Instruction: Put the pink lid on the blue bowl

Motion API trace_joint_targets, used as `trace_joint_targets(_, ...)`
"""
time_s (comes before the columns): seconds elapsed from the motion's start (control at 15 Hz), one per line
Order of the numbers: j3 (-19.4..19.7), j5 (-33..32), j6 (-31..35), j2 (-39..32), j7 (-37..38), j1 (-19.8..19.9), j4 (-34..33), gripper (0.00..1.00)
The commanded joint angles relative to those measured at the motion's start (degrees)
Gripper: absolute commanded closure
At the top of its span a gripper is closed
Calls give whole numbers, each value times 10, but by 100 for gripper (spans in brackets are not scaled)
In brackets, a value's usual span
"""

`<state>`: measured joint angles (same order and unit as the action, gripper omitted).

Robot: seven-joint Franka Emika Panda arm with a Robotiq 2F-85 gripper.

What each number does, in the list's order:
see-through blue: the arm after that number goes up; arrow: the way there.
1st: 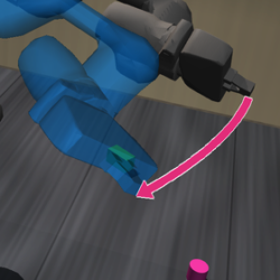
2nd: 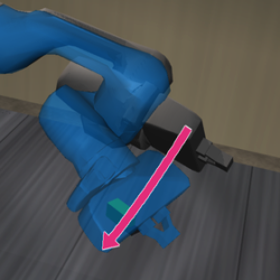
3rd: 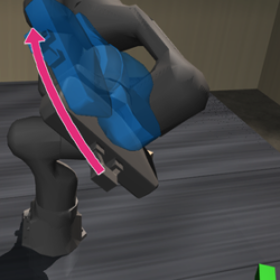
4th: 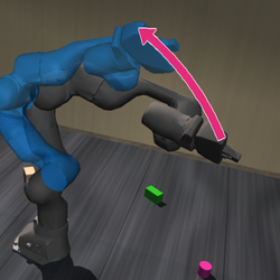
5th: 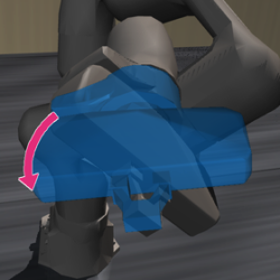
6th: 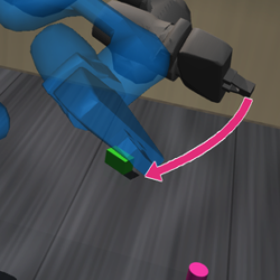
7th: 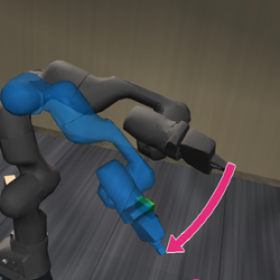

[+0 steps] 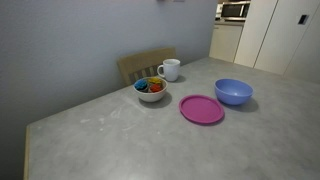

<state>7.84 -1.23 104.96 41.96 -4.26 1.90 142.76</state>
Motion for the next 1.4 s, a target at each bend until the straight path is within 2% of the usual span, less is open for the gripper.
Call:
trace_joint_targets(0.0, -6, 4, 98, -104, -46, -20, -36, 0)
trace_joint_targets(0.13, -18, 15, 156, -169, -60, -40, -61, 0)
trace_joint_targets(0.27, -29, 37, 181, -232, -75, -66, -99, 0)
trace_joint_targets(0.47, -53, 72, 177, -339, -83, -93, -182, 0)
trace_joint_targets(0.8, -91, 102, 157, -489, -80, -86, -282, 0)
trace_joint_targets(0.87, -95, 81, 182, -429, -59, -83, -228, 0)
trace_joint_targets(1.07, -101, 84, 182, -489, -58, -82, -267, 0)
trace_joint_targets(1.33, -102, 87, 189, -509, -47, -80, -285, 0)
